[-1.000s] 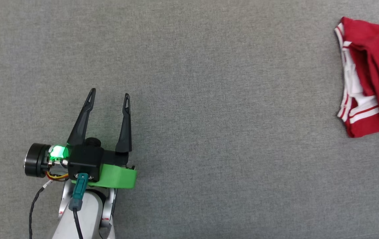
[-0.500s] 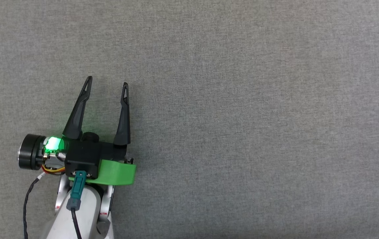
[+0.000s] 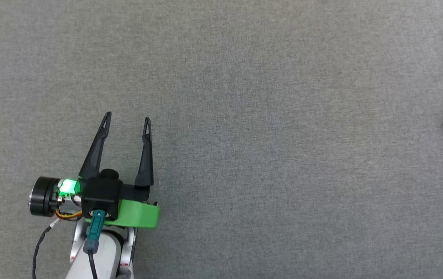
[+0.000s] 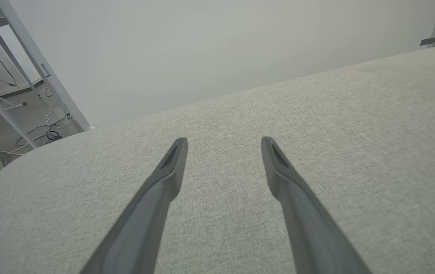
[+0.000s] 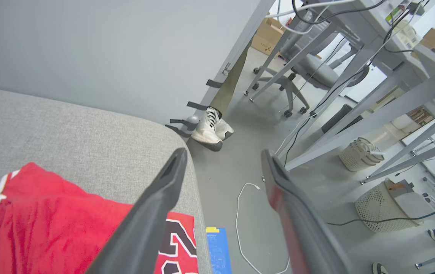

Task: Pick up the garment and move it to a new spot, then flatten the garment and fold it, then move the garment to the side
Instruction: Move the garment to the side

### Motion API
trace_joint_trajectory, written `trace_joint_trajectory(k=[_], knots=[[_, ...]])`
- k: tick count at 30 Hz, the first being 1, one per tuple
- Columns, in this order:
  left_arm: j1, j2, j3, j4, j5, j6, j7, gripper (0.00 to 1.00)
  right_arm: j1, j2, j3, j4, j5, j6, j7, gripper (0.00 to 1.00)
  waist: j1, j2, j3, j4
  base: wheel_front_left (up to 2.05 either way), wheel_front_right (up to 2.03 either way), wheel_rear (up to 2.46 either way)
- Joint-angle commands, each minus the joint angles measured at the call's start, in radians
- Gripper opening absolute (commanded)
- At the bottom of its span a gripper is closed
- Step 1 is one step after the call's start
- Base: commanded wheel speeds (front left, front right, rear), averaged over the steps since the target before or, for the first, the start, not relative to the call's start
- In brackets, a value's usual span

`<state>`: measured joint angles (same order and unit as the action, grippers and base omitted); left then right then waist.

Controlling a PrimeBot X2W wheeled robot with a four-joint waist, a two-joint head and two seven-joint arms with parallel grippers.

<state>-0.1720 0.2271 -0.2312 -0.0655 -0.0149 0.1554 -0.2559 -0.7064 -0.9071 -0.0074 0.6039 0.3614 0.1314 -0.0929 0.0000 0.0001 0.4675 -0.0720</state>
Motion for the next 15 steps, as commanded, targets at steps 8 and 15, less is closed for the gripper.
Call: trace_joint_trajectory(k=[8, 15], knots=[[0.061, -0.015, 0.008, 0.008, -0.02, 0.009, -0.006, 1.0, 0.014, 0.198, -0.123, -0.185, -0.173, -0.001, -0.162, 1.0, 0.0, -0.0001, -0.15, 0.041, 0.0, 0.0, 0.0], [0.083, -0.029, 0.019, 0.023, -0.03, 0.003, -0.006, 1.0, 0.121, 0.412, -0.168, -0.476, -0.234, -0.001, -0.168, 1.0, 0.0, -0.0001, -0.208, 0.091, 0.0, 0.0, 0.0]])
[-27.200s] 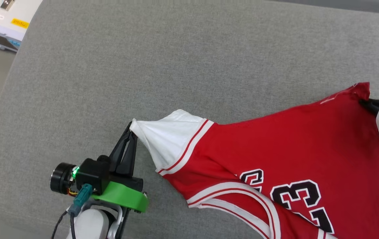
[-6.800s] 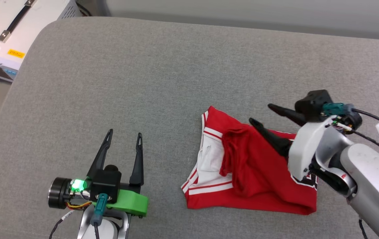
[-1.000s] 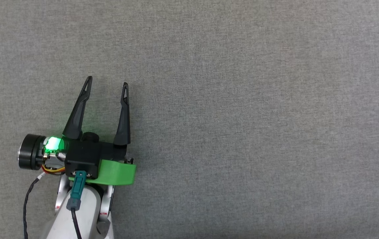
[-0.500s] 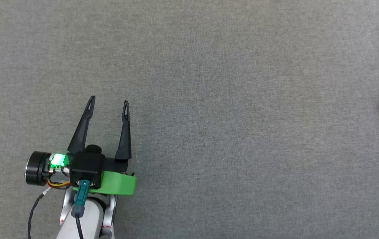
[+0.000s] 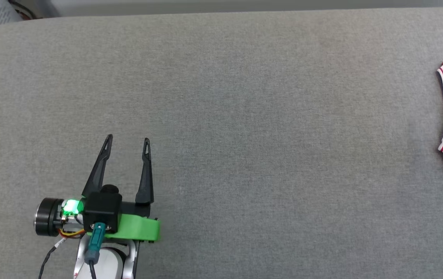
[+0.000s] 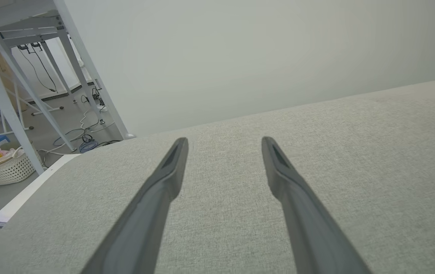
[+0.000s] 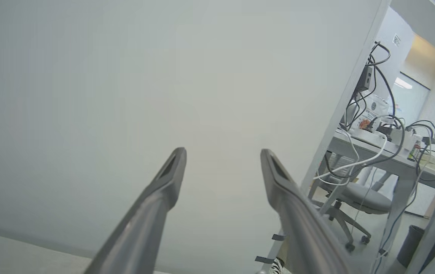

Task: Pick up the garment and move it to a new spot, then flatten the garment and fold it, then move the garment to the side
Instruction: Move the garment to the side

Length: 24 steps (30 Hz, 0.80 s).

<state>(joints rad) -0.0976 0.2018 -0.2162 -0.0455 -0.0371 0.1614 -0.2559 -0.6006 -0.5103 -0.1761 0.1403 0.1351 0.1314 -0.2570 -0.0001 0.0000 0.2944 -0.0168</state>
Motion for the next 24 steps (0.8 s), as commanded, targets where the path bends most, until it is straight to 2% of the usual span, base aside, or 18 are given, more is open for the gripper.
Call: trace_joint_trajectory(k=[1, 6, 12, 24], knots=[[0.012, -0.006, 0.007, 0.005, -0.009, -0.003, -0.006, 1.0, 0.033, 0.044, 0.006, -0.045, -0.01, -0.001, -0.004, 1.0, 0.0001, 0.0, -0.041, 0.041, 0.0, 0.0, 0.0], [0.034, -0.015, 0.022, 0.016, -0.014, -0.007, -0.006, 1.0, 0.136, 0.178, 0.059, -0.17, -0.039, -0.001, -0.005, 1.0, 0.0001, 0.0, -0.082, 0.066, 0.0, 0.0, 0.0], [0.051, -0.026, 0.03, 0.033, -0.012, -0.018, -0.006, 1.0, 0.291, 0.283, 0.125, -0.217, -0.051, -0.001, -0.005, 1.0, 0.0001, 0.0, -0.124, 0.091, 0.0, 0.0, 0.0], [0.096, -0.039, 0.042, 0.056, -0.015, -0.045, -0.006, 1.0, 0.555, 0.399, 0.104, -0.184, -0.039, -0.001, -0.005, 1.0, 0.0001, 0.0, -0.198, 0.105, 0.0, 0.0, 0.0]])
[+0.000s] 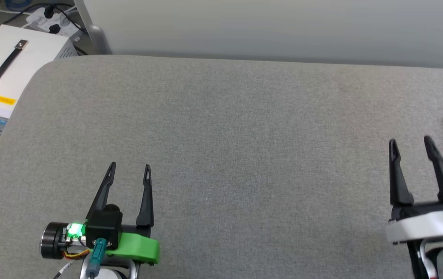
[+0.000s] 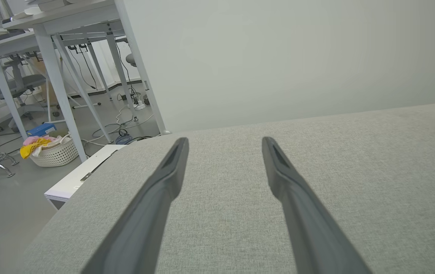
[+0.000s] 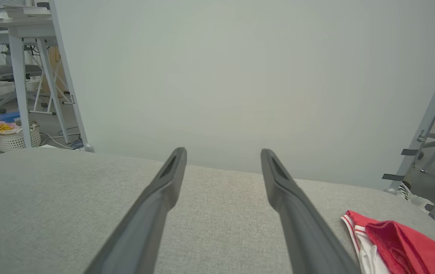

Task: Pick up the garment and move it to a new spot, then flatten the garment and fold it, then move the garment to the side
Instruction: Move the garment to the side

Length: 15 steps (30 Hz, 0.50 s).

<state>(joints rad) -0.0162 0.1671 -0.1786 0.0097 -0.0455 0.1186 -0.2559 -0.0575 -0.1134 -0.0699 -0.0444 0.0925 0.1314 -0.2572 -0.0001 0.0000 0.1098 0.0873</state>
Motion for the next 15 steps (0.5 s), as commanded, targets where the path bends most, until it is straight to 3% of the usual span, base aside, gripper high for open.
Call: trace_joint_trajectory(k=[1, 15], knots=[[0.02, -0.004, 0.007, 0.001, -0.007, -0.005, -0.006, 1.0, 0.031, 0.008, -0.005, 0.0, 0.003, -0.001, -0.004, 1.0, 0.0001, 0.0, -0.02, -0.001, 0.0, 0.0, 0.0], [0.094, -0.015, 0.035, -0.007, -0.015, -0.036, -0.006, 1.0, 0.193, 0.049, -0.018, -0.048, 0.016, -0.001, -0.004, 1.0, 0.0001, 0.0, -0.075, -0.009, 0.0, 0.0, 0.0]])
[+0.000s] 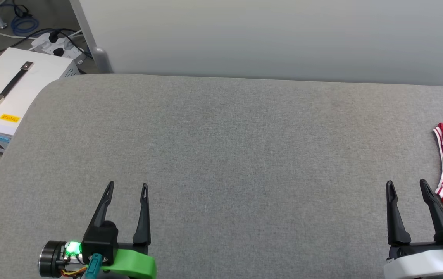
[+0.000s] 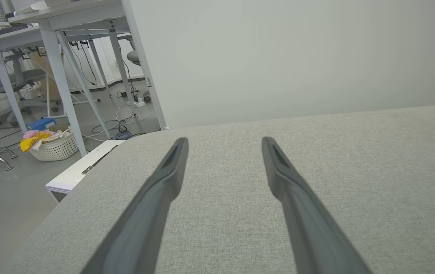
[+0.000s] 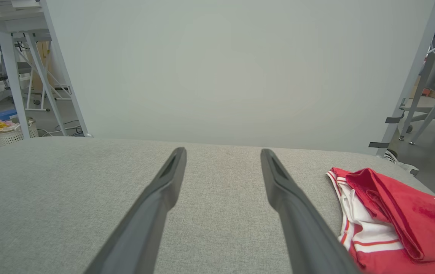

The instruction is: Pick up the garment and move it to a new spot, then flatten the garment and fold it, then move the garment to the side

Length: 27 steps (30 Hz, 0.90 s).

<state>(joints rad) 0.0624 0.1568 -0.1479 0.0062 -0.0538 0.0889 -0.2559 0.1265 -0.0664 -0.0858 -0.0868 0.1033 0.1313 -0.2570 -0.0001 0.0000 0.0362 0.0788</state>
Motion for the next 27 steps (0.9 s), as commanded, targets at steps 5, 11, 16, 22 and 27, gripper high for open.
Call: trace_joint_trajectory(k=[5, 11, 16, 22, 27], knots=[[0.024, -0.008, 0.013, -0.005, -0.004, -0.015, -0.006, 1.0, 0.026, 0.006, 0.002, -0.004, 0.011, -0.001, -0.005, 1.0, 0.0001, 0.0, -0.005, -0.002, 0.0, 0.0, 0.0], [0.026, -0.012, 0.019, -0.003, 0.002, -0.024, -0.006, 1.0, 0.033, 0.01, 0.01, 0.005, 0.015, -0.001, -0.005, 1.0, 0.0001, 0.0, -0.006, -0.003, 0.0, 0.0, 0.0], [0.009, -0.007, 0.019, -0.001, 0.002, -0.023, 0.002, 0.0, 0.018, 0.007, 0.015, 0.005, 0.007, 0.0, 0.001, 0.0, 0.0001, 0.0, -0.006, -0.004, 0.0, 0.0, 0.0], [0.006, -0.01, 0.023, -0.001, 0.004, -0.025, 0.01, 0.0, 0.014, 0.007, 0.017, 0.008, 0.003, 0.0, 0.009, 0.0, 0.0001, 0.0, -0.007, -0.007, 0.0, 0.0, 0.0], [0.003, -0.014, 0.028, -0.001, 0.006, -0.028, 0.02, 0.0, 0.008, 0.008, 0.02, 0.011, -0.001, 0.0, 0.019, 0.0, 0.0001, 0.0, -0.008, -0.01, 0.0, 0.0, 0.0]])
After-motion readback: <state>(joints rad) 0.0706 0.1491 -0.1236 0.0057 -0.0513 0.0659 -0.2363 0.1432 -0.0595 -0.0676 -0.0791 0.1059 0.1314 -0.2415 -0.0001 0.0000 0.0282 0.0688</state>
